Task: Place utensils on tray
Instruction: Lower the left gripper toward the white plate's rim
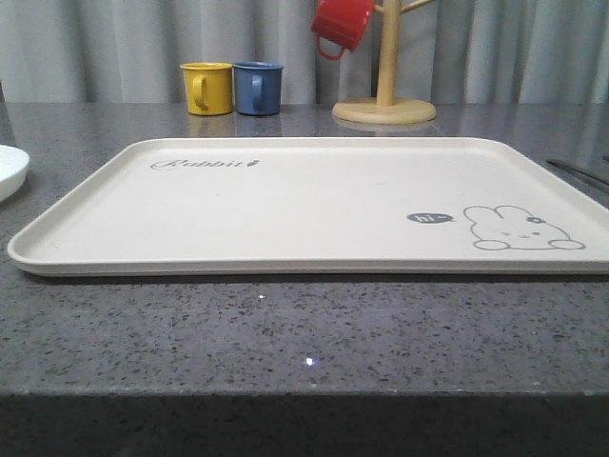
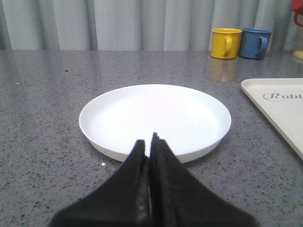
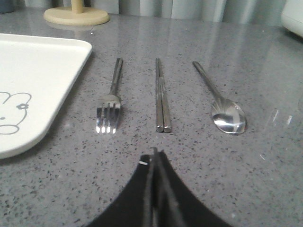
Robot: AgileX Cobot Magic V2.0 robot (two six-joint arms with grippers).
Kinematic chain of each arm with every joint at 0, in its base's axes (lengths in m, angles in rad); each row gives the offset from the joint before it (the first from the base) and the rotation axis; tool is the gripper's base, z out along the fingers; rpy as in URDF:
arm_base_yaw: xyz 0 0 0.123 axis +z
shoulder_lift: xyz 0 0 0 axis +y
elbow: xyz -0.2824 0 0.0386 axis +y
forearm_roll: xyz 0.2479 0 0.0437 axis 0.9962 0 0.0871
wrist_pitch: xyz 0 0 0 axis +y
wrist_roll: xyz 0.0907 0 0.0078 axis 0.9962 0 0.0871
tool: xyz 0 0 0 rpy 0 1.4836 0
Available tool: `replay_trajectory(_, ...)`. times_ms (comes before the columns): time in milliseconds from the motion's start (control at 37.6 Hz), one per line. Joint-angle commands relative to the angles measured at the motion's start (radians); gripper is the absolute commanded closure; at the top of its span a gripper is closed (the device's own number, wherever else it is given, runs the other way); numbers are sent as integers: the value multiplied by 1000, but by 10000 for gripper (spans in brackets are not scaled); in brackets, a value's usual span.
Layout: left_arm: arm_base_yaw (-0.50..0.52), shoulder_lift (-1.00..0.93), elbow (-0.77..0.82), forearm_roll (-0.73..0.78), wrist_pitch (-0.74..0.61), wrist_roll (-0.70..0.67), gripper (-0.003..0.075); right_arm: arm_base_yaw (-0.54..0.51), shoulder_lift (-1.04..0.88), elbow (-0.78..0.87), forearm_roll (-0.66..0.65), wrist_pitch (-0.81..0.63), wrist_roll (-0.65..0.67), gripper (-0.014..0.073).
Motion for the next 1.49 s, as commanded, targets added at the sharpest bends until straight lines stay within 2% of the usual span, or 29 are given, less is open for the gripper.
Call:
replay_trajectory(0, 2, -23, 2, -2, -80, -9, 738, -6, -16, -4, -3, -81, -6, 713)
replay_trajectory(186, 2, -23, 2, -12, -120, -9, 738, -6, -16, -5, 6, -102, -5, 713)
replay_trajectory(399, 2, -20, -38, -14, -400, -9, 738, -6, -16, -92, 2, -197, -5, 713)
replay_trajectory(559, 2, 31, -180, 21, -379, -9, 738, -6, 4, -279, 13, -95, -4, 710)
replay_trajectory(666, 2, 145, -324, 113, -238, -9, 738, -6, 101, -440, 18, 32, -4, 703)
replay_trajectory(772, 2, 302, -436, 115, -128, -9, 738, -6, 263, -561, 23, 98, -4, 703)
replay_trajectory(905, 2, 444, -498, 115, -128, -9, 738, -6, 415, -617, 23, 105, -4, 703)
replay_trajectory(1065, 2, 458, -501, 115, -128, -9, 730, -6, 431, -618, 23, 103, -4, 698)
replay_trajectory(1118, 2, 458, -501, 115, -119, -9, 683, -6, 431, -618, 23, 103, -4, 665)
replay_trajectory(1172, 2, 458, -501, 115, -109, -9, 603, -6, 431, -618, 23, 105, -4, 579)
replay_trajectory(1225, 2, 458, -501, 115, -104, -9, 473, -6, 431, -618, 23, 105, -4, 466)
replay_trajectory(1331, 2, 458, -501, 98, -106, -9, 190, -6, 431, -618, 23, 111, -4, 168)
replay_trajectory(1385, 2, 458, -501, 98, -106, -9, 95, -6, 431, -618, 23, 111, -4, 38)
replay_trajectory(1438, 2, 458, -501, 86, -106, -9, 38, -6, 431, -618, 21, 110, -4, -21)
replay_trajectory(1464, 2, 458, -501, 67, -106, -9, 24, -6, 431, -618, 20, 107, -4, -6)
